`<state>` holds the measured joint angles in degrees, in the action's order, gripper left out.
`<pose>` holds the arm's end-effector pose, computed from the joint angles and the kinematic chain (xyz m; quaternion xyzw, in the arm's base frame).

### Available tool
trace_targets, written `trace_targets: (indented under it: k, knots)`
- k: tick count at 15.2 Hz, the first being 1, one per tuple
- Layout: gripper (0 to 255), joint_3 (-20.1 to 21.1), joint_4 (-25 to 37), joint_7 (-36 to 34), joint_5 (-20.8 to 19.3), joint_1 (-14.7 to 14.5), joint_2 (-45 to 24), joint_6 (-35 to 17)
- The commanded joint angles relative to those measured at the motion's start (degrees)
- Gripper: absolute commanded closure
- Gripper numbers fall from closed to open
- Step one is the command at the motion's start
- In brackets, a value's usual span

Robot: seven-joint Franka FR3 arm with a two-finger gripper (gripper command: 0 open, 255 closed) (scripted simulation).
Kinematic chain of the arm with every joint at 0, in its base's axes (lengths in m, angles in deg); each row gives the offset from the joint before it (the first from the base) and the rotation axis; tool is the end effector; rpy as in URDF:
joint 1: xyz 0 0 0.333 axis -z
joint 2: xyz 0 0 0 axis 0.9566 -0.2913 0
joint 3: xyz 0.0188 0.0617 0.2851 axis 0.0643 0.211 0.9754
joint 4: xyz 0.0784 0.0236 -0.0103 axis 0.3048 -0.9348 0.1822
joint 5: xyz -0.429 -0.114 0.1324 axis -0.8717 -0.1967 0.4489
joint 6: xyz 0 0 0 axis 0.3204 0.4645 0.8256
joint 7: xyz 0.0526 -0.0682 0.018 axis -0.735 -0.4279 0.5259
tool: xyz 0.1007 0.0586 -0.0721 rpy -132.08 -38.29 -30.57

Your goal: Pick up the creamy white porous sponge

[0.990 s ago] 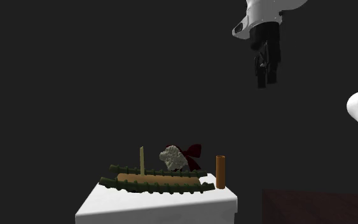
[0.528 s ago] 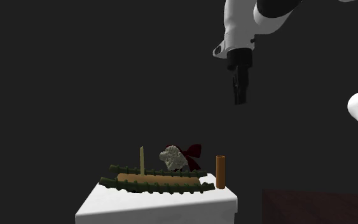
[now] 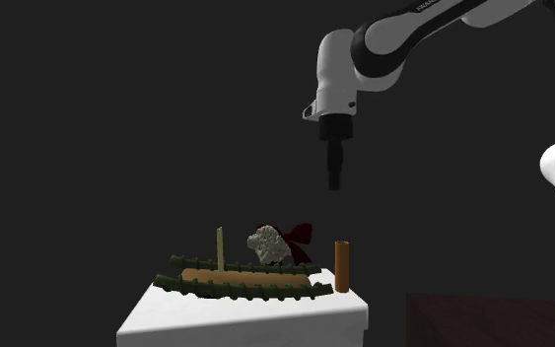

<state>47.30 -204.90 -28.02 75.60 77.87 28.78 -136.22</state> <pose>0.5148 -0.1231 0.3534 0.9984 -0.0543 0.0098 0.0094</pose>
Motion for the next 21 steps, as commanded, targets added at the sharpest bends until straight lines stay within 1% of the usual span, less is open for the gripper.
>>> trace_targets:
  k: [1, 8, 14, 15, 21]
  knots:
    - [0, -1.1, 1.9, 1.6, 0.5, 0.3, -4.3, -2.9]
    - [0, -3.6, 10.8, 7.2, 4.8, 1.6, -19.2, -10.2]
    - [0, -3.9, 21.4, 12.1, 9.7, 4.1, -32.2, -13.3]
    - [0, -3.8, 22.1, 12.3, 10.0, 4.3, -33.0, -13.4]
    - [0, -3.4, 20.9, 13.1, 11.0, 4.6, -35.7, -17.2]
